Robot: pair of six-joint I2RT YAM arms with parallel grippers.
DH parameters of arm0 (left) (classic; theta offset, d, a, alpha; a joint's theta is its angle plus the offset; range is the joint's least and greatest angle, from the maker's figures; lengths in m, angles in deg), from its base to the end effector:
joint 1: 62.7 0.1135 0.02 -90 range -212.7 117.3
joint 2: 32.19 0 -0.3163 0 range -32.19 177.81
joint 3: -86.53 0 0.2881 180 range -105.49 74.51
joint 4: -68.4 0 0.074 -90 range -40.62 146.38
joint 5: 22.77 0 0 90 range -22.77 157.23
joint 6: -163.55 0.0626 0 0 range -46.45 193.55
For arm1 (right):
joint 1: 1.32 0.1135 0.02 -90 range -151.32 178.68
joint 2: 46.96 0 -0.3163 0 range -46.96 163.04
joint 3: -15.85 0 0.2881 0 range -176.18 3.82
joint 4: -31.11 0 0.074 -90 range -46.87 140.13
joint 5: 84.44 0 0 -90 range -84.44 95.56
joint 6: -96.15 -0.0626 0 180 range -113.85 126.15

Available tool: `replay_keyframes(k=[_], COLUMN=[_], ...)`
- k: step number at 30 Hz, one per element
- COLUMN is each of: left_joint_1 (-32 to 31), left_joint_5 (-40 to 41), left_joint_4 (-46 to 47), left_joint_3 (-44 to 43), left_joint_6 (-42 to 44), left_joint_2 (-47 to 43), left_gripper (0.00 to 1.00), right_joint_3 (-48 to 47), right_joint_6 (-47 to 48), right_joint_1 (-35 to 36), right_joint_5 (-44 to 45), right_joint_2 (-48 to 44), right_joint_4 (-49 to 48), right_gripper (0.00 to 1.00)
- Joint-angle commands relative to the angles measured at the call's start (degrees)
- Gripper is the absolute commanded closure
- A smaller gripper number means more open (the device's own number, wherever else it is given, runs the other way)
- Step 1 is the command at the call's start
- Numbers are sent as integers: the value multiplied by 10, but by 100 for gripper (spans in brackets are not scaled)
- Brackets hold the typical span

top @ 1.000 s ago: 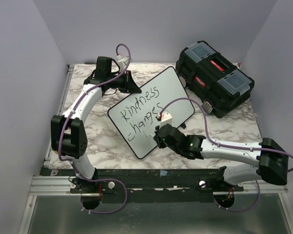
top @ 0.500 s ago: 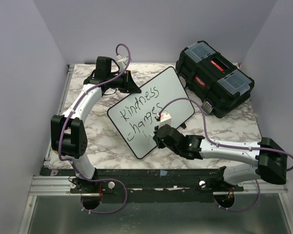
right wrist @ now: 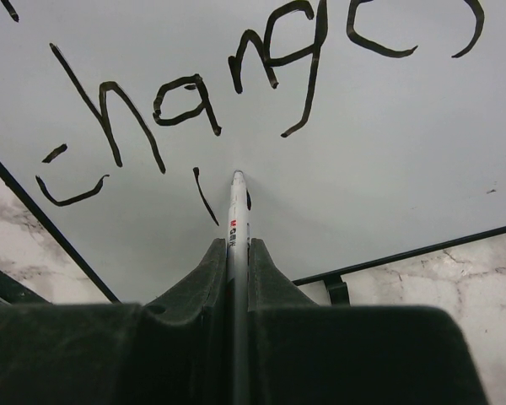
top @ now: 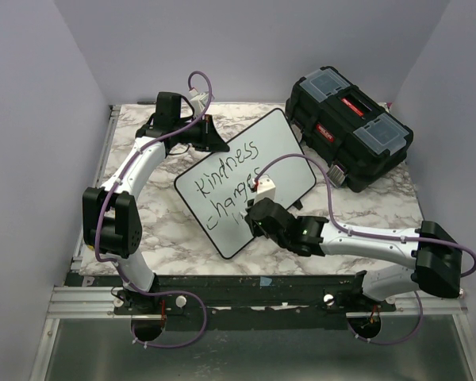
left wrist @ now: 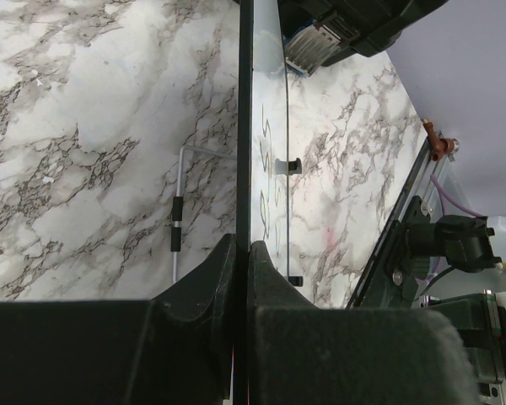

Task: Write a sentence on the whiteboard

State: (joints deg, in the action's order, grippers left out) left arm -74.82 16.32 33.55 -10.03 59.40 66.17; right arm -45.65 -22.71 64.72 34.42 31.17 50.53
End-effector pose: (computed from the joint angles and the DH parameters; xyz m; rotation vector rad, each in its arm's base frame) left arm 0.4249 -0.1409 0.3497 0.4724 2.1425 -1.2327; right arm 0.1637 0.2940 0.2648 -0.4134 2.1017 0.4268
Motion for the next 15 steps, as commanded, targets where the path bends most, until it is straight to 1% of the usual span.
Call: replay_keyframes(k=[1, 9, 15], left_joint_1=[-4, -4, -4], left_joint_5=[-10, -10, -9], left_joint_4=[23, 23, 25], left_joint_3=[-4, -5, -3], left_joint_6=[24, 24, 25], left_joint_2=[-8, -8, -9], left_gripper=[100, 100, 100], right_joint_3=[-8, -2, -8], right_joint_6=[3, 6, 10], right_joint_1=[0, 0, 0], right_joint_5=[16, 5, 12], right_joint_2=[-2, -34, -18], right_joint_4=[6, -11, -26], right_gripper=[99, 99, 99])
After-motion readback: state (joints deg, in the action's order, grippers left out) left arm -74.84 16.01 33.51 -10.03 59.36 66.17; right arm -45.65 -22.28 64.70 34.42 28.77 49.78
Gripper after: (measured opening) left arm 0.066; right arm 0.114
